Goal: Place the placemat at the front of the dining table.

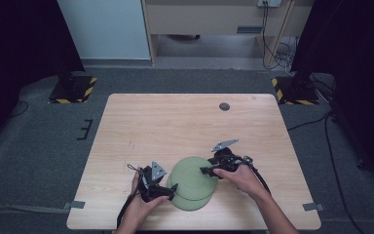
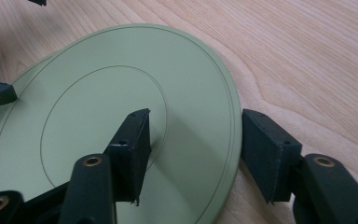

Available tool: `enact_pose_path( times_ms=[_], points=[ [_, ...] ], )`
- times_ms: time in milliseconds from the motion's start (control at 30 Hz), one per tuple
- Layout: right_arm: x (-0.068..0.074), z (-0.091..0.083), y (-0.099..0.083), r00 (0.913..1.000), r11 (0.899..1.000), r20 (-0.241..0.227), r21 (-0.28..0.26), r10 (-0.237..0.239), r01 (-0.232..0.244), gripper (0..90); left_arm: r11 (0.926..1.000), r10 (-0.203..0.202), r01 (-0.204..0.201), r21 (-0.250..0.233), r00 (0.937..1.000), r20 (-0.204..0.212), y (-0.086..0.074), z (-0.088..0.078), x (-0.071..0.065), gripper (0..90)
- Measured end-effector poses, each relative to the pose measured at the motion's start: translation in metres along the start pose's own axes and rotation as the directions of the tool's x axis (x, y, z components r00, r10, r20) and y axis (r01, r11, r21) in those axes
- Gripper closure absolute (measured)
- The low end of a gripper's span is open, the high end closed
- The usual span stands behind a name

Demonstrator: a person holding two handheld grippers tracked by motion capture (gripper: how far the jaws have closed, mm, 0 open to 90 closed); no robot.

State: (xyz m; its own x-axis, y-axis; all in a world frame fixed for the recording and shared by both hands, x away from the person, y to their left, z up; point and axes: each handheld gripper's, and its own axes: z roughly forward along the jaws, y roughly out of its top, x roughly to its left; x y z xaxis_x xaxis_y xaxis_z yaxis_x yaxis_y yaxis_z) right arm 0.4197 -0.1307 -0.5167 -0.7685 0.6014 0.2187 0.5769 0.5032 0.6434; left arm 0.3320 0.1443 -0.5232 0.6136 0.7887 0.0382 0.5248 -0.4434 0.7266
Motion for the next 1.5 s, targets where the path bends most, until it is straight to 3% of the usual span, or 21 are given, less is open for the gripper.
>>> enact_pose_path(
  times_ms=[267,633,733,800,933,1500],
  points=[
    [0.0008,-0.0025,-0.0003,0.9994,1.0,0.03,-0.014,-0.02,0.02,52.3,1.0,0.002,-0.002,-0.002,1.0,-0.005,0.0002,0.0003,-0.0005,0.0],
    [0.0013,-0.0029,-0.001,0.9991,0.999,0.031,-0.021,-0.03,0.03,53.2,1.0,0.003,-0.003,-0.003,1.0,-0.007,0.0002,0.0003,-0.0007,0.0],
    [-0.0008,-0.0059,-0.0009,0.9986,0.999,0.044,-0.038,-0.029,0.031,62.9,1.0,0.002,-0.002,-0.003,1.0,-0.009,0.0004,0.0005,-0.0007,0.0],
    [-0.0027,-0.0073,-0.0012,0.9987,0.998,0.042,-0.047,-0.028,0.03,64.7,1.0,0.008,-0.008,-0.003,0.9998,-0.017,0.0008,0.0006,-0.0016,0.0],
    [-0.0018,-0.0064,-0.0009,0.9981,0.999,0.051,-0.041,-0.033,0.036,64.7,0.9998,0.021,-0.021,0.003,0.9994,-0.029,0.0022,0.0012,-0.0031,0.0],
    [0.0005,-0.0011,0.0031,0.9967,0.997,0.073,-0.06,-0.035,0.039,63.5,1.0,-0.005,0.005,0.002,0.9998,-0.018,0.0012,0.0022,0.0021,0.0]
  ],
)
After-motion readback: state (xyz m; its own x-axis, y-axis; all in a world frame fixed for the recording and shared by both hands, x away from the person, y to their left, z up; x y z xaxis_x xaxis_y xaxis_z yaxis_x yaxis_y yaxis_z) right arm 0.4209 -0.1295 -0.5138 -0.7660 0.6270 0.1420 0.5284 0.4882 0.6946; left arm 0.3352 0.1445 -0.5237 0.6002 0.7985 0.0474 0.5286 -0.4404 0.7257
